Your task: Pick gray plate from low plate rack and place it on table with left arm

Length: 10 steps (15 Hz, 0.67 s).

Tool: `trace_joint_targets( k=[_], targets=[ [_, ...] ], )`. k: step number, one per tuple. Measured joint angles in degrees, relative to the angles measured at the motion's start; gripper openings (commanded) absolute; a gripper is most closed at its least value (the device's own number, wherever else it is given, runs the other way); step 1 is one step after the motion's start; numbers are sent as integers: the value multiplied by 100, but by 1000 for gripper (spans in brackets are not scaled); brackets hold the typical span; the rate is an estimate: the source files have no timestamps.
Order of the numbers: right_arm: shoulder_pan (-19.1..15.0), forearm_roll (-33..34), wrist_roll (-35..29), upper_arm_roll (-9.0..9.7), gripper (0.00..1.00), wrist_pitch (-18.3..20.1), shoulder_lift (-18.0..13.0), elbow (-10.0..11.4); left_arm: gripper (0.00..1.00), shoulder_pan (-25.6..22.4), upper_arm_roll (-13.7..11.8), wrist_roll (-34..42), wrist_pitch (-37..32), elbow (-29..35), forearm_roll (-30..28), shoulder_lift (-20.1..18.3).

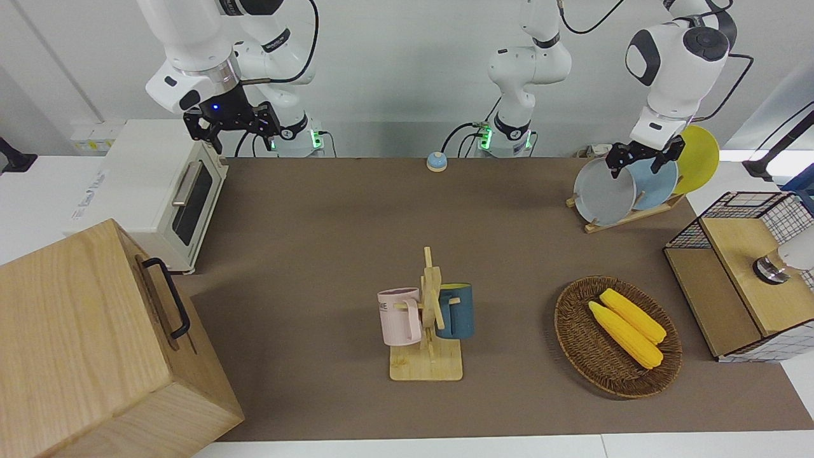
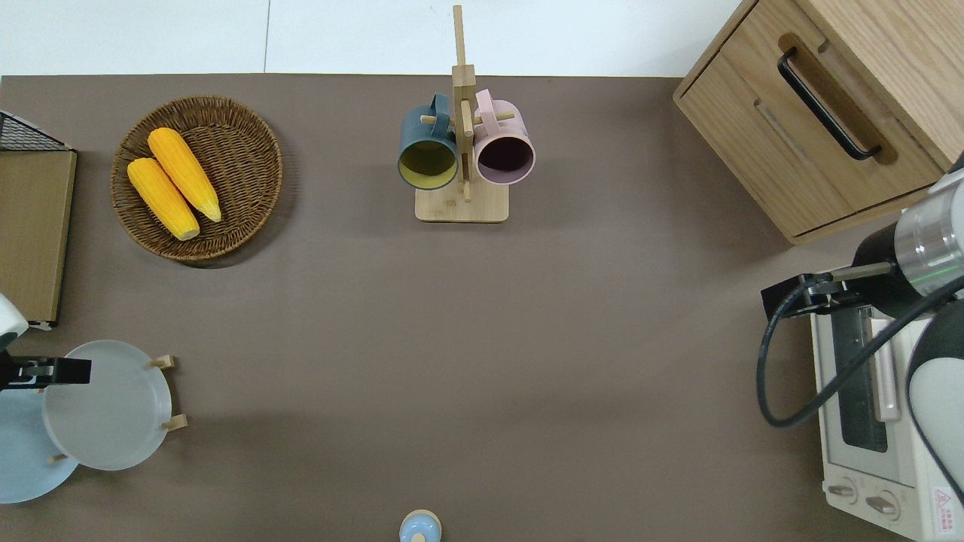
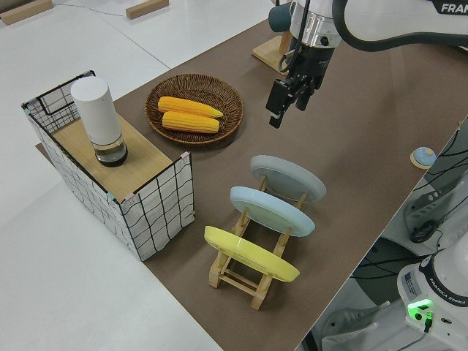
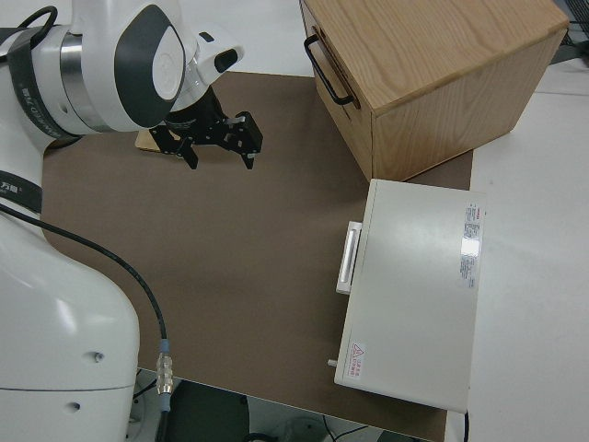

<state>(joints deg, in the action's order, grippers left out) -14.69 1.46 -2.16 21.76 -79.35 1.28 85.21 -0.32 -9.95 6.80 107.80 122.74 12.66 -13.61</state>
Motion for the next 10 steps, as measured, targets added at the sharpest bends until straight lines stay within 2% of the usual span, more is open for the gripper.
trace_joint_targets(
  k=[2,6,8,10],
  targets=[
    [0,0,0,0,983,0,0,0,920,0,-87,0,39,81,26,0],
    [0,0,0,0,983,0,0,0,868,-1,-213,0,33,266,52,-5],
    [0,0,0,0,983,0,0,0,793,0,-218,1,33,340,53,-5],
    [0,0,0,0,983,0,0,0,611,0,-233,0,33,380,55,-5]
  ],
)
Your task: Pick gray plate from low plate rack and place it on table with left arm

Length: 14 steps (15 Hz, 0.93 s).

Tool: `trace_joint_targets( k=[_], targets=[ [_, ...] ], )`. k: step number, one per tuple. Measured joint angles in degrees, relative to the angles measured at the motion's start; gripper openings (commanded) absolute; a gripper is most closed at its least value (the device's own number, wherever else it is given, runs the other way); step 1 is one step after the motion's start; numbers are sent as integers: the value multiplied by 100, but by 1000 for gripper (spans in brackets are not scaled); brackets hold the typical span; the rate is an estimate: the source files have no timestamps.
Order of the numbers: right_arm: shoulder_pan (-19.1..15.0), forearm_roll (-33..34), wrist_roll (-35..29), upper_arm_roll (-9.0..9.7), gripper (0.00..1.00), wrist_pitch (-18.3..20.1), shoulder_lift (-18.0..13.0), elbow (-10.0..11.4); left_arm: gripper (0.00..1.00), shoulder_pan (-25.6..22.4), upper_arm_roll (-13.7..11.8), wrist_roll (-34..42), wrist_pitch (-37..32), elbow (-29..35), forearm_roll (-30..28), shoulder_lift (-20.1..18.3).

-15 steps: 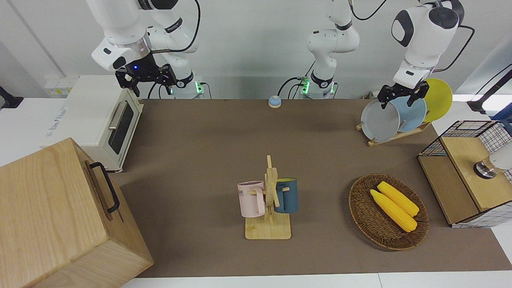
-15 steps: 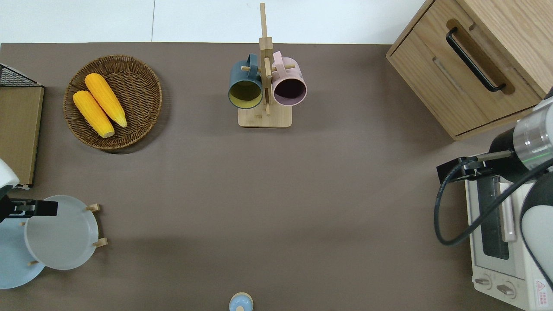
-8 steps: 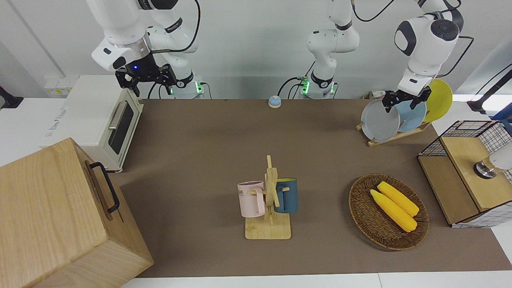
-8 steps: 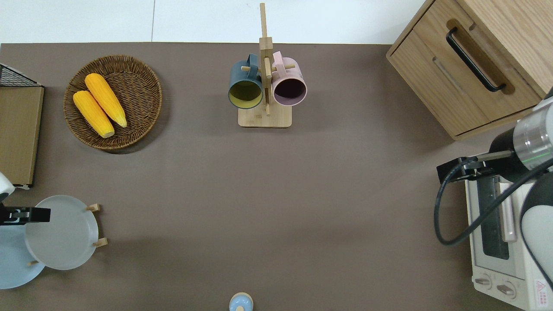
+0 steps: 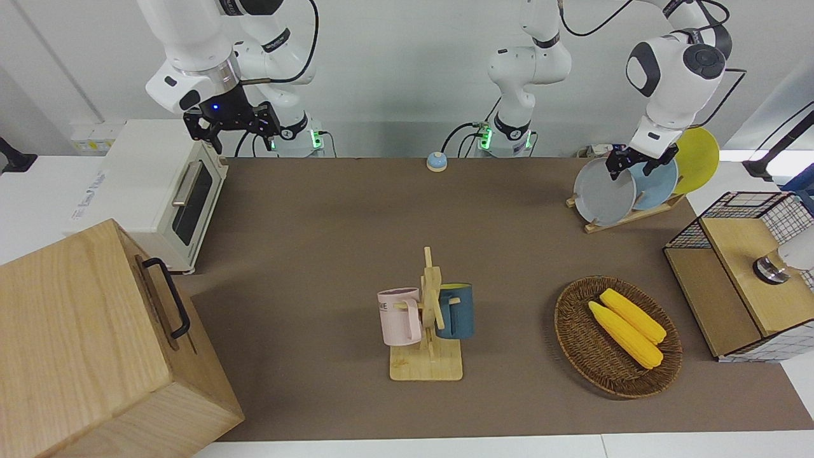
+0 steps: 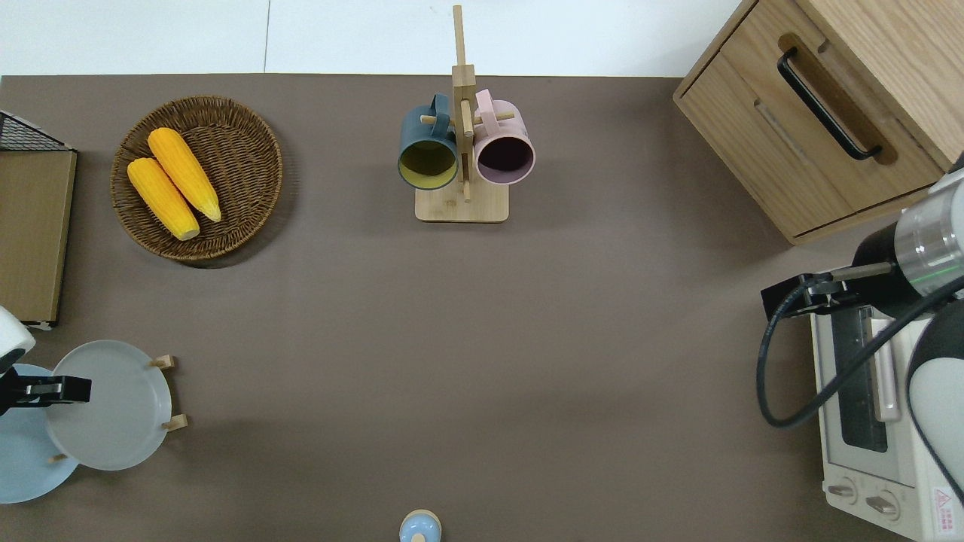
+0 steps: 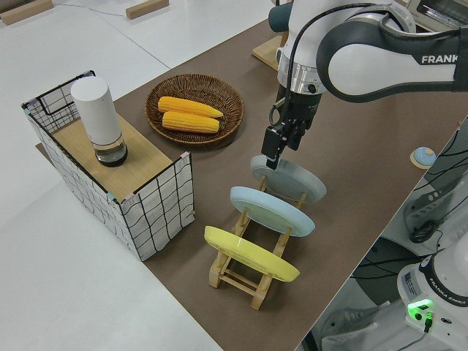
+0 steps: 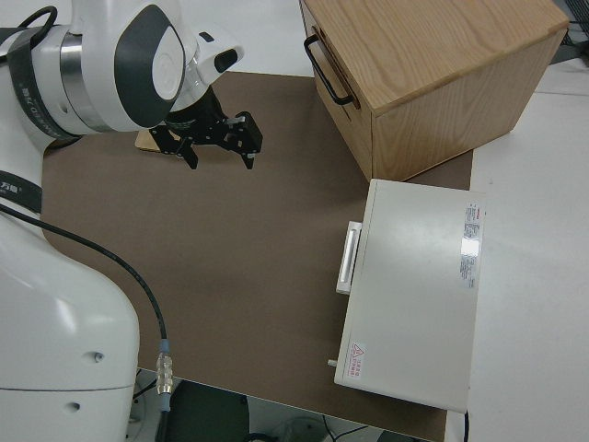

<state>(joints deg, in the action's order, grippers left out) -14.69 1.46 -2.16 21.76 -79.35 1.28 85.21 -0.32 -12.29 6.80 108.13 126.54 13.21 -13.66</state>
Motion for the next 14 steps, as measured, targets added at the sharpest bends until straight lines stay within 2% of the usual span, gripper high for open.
trace_joint_targets(
  k=[4,6,14],
  targets=[
    [0,0,0,0,983,0,0,0,181,0,-24,0,0,63,1,-2],
    [0,0,0,0,983,0,0,0,1,0,-32,0,0,68,1,-2],
    [0,0,0,0,983,0,0,0,0,-5,-86,-7,1,71,91,-16]
  ],
)
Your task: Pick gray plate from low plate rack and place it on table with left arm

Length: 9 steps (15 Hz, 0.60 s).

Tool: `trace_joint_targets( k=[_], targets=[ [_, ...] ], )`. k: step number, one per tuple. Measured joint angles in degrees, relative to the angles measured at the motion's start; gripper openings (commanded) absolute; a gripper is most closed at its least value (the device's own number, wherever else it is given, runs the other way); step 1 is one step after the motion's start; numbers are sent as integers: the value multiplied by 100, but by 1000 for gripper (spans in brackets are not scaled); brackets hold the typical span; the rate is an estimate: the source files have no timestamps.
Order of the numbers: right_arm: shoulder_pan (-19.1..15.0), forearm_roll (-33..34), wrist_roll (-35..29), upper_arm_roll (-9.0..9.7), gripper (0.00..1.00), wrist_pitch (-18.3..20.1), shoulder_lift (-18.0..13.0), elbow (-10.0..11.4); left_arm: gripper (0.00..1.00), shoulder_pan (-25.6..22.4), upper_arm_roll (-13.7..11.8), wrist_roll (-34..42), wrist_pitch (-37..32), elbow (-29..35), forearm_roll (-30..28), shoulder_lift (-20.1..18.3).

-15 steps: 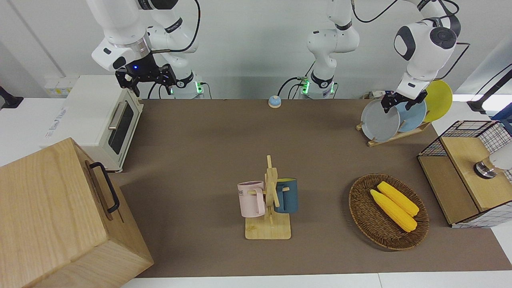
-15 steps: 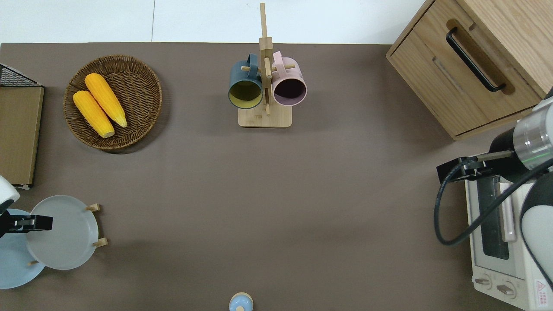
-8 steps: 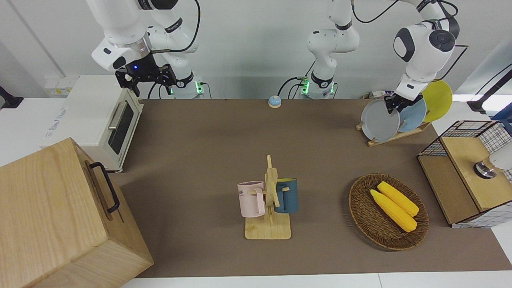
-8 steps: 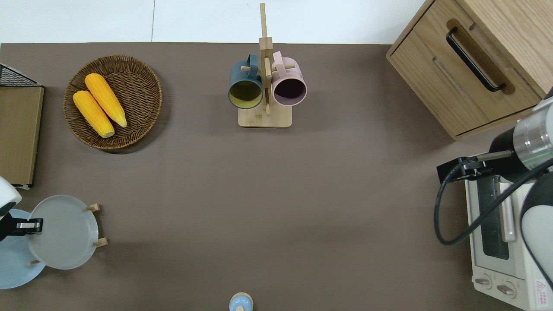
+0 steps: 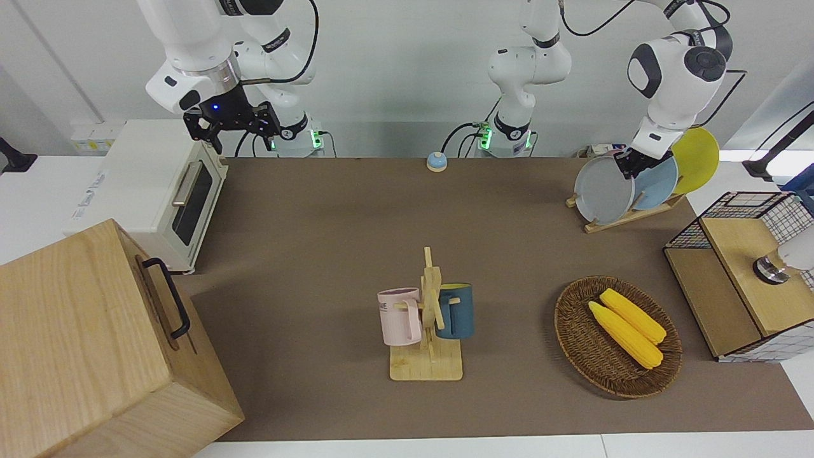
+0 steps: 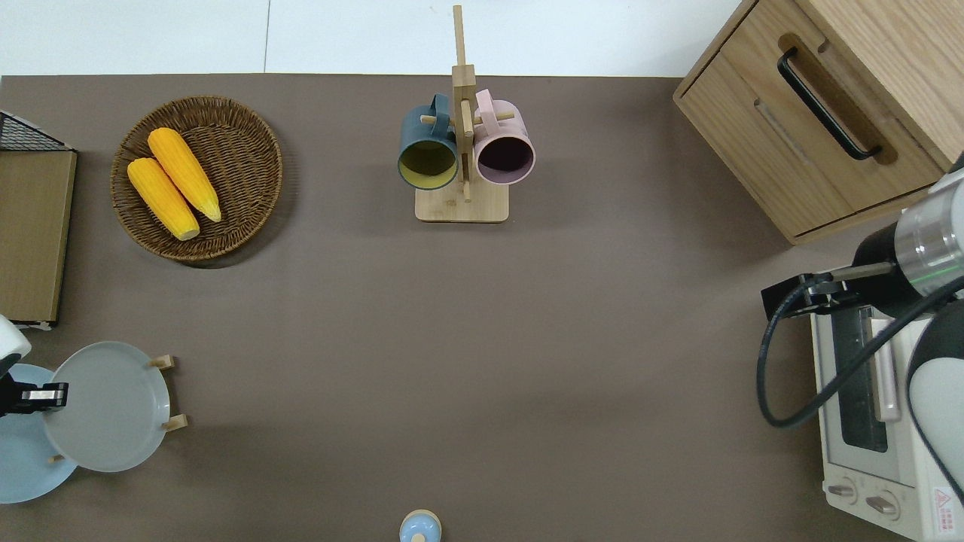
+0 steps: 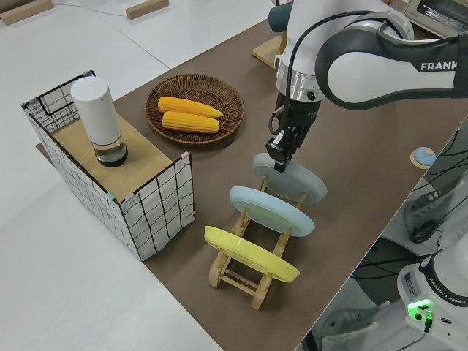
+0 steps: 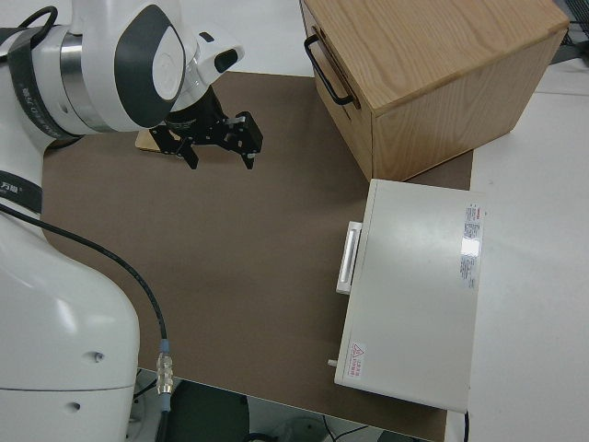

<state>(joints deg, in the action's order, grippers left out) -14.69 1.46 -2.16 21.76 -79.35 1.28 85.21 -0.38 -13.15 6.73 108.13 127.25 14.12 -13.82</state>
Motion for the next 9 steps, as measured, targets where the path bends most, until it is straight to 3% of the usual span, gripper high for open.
trace_joint_targets(
  k=[9],
  targets=[
    [0,0,0,0,983,0,0,0,0,-6,-15,-5,-85,-90,295,-67]
  ],
)
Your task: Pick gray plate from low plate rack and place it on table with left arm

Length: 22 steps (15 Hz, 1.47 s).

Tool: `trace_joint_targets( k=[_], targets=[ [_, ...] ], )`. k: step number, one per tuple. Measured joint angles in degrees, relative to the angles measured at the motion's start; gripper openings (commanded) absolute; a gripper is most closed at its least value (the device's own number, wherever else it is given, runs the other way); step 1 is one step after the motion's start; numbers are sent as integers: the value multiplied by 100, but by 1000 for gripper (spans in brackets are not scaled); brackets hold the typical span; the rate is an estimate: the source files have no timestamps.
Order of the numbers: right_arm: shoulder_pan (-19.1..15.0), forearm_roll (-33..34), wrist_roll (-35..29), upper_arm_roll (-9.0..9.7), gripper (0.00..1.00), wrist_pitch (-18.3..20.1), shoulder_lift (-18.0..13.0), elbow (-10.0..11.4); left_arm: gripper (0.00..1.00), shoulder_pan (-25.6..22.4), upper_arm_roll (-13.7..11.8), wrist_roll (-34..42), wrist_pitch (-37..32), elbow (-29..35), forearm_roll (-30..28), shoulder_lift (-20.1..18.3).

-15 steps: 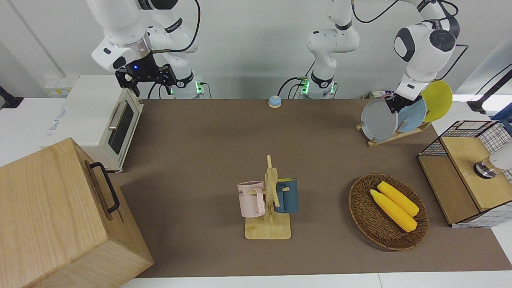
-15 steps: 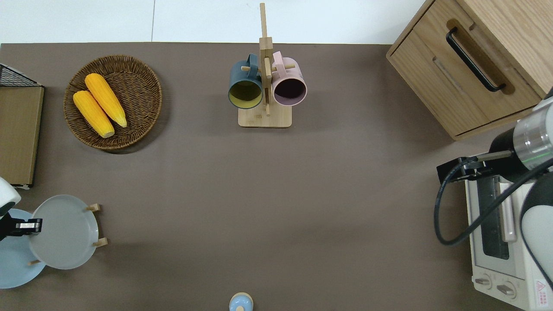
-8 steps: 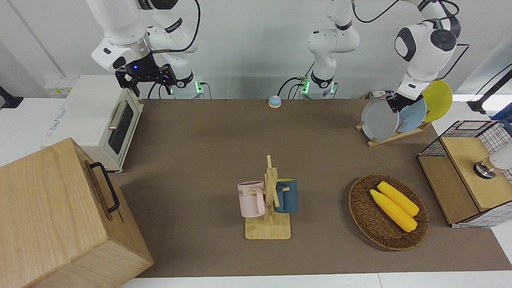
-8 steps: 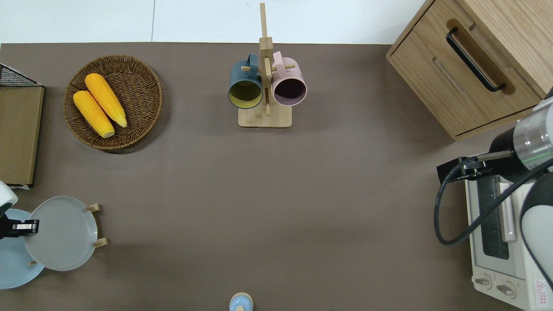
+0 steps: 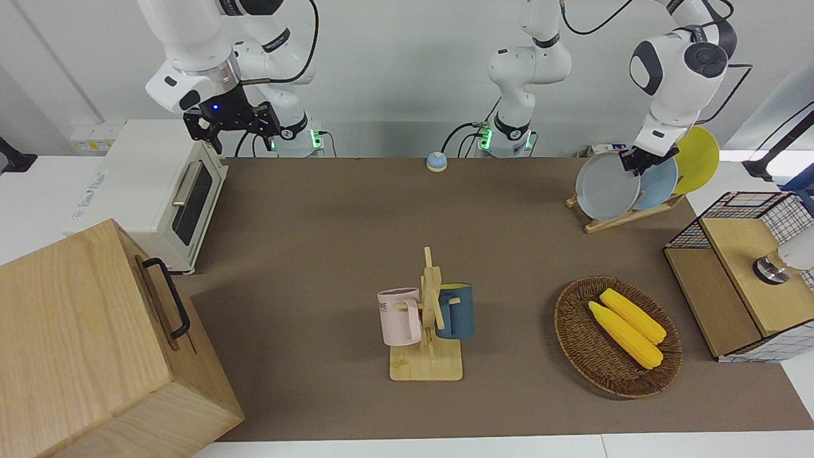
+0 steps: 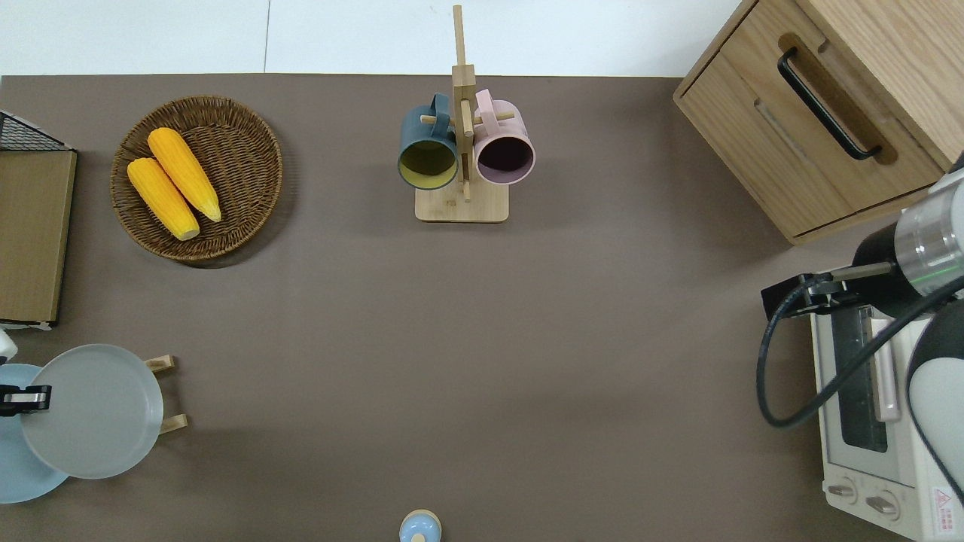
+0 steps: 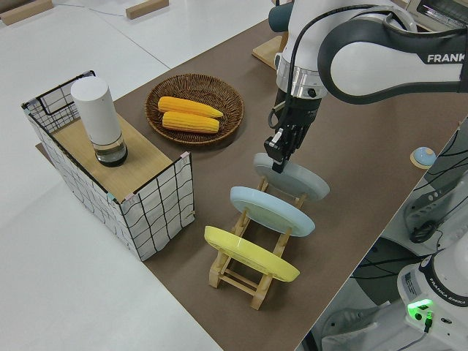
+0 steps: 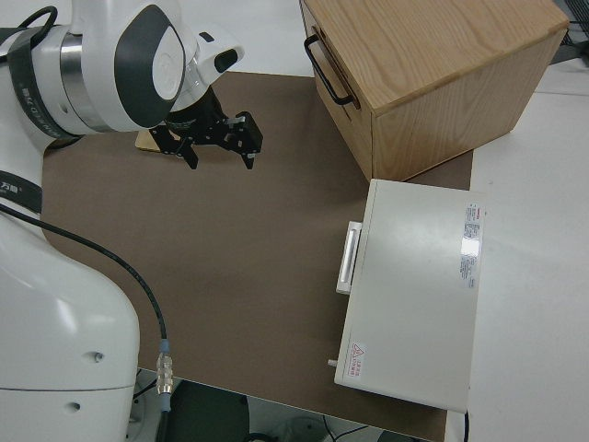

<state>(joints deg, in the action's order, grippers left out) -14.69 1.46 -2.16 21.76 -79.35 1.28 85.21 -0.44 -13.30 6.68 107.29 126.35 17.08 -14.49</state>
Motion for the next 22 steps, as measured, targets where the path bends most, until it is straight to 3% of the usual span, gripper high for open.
trace_joint_targets(
  k=[14,17,22],
  targets=[
    [0,0,0,0,983,0,0,0,0,25,65,2,-447,-369,-23,-143],
    [0,0,0,0,983,0,0,0,0,36,231,-206,-618,-546,-646,-148],
    [0,0,0,0,983,0,0,0,0,97,812,-1184,-646,-575,-1417,-145]
  ],
)
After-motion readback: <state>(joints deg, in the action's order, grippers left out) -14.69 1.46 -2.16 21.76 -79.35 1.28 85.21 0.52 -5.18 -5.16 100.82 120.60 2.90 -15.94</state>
